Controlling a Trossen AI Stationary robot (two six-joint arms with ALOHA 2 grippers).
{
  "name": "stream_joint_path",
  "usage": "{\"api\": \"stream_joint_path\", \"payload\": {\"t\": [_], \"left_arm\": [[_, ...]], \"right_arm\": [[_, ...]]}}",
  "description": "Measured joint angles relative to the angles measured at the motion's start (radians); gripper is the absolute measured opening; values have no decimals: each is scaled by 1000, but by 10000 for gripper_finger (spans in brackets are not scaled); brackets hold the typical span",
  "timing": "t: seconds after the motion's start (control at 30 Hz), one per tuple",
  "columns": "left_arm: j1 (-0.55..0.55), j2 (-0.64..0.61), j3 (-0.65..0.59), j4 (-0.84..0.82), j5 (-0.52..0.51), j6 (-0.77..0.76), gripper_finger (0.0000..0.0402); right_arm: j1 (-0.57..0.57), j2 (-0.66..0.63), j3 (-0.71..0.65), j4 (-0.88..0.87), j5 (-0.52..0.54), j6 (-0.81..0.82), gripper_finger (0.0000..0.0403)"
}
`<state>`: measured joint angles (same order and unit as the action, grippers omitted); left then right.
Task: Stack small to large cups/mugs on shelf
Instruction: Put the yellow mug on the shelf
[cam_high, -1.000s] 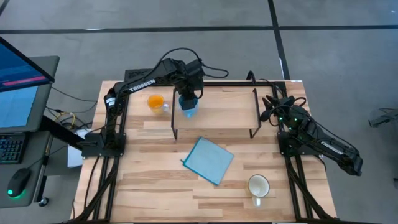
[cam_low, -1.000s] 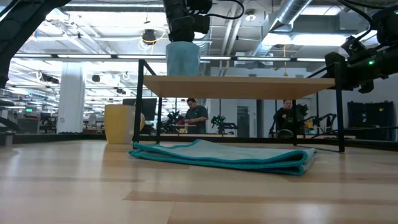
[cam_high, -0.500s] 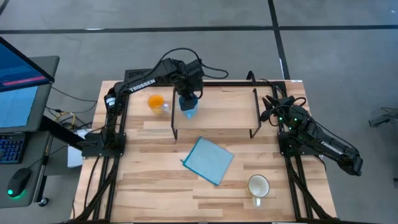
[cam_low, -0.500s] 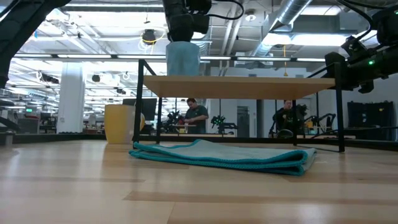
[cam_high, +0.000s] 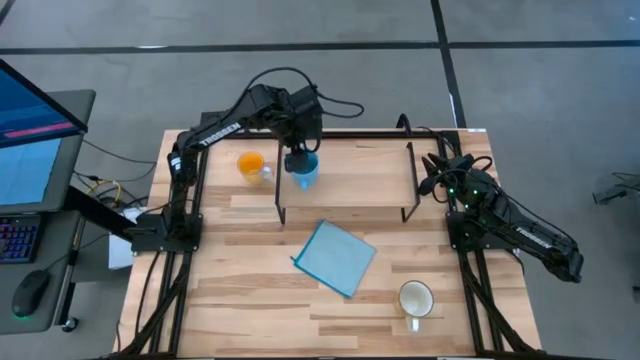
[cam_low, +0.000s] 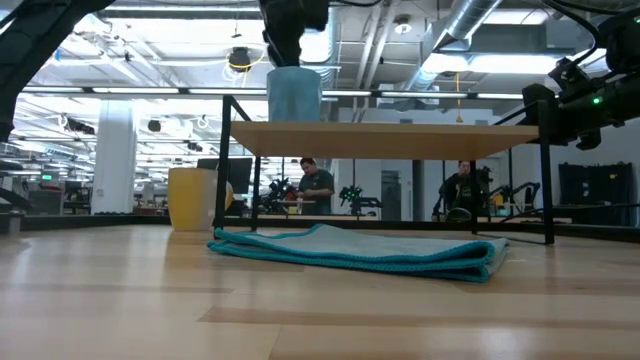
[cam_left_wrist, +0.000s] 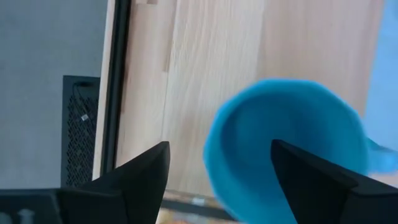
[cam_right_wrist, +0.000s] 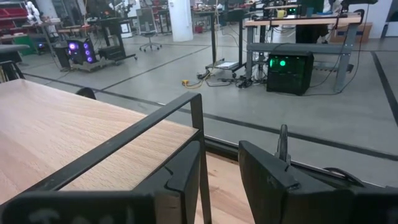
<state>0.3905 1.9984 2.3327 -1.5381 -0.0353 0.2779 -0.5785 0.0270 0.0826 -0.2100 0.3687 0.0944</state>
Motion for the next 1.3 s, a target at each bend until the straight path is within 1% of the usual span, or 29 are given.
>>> {"api": "stream_joint_path", "payload": {"t": [0.07,0.23,0.53,0.67,0.8,0.9,1.03,1.1,1.17,1.3], "left_arm": [[3,-8,25,-16,-8,0,272],[22,-88,9,34,-26,-20,272],[69,-280,9,287,-29,-135,272],[77,-375,9,394,-30,-152,272],[75,-458,-1,441,-50,-167,272],[75,-514,-24,419,-133,-203,272],[71,-588,-83,362,-299,-263,272],[69,-622,-129,332,-378,-297,272],[69,-656,-184,302,-434,-337,272],[69,-724,-332,272,-508,-430,272]], "right_arm": [[0,0,0,0,0,0,134],[0,0,0,0,0,2,134],[0,0,0,0,0,2,134],[0,1,0,0,0,2,134],[0,5,0,0,0,2,134],[0,15,0,0,0,3,134],[0,30,0,0,1,3,134],[0,41,0,0,1,4,134],[0,52,0,0,1,5,134],[0,73,0,0,2,8,134]]}}
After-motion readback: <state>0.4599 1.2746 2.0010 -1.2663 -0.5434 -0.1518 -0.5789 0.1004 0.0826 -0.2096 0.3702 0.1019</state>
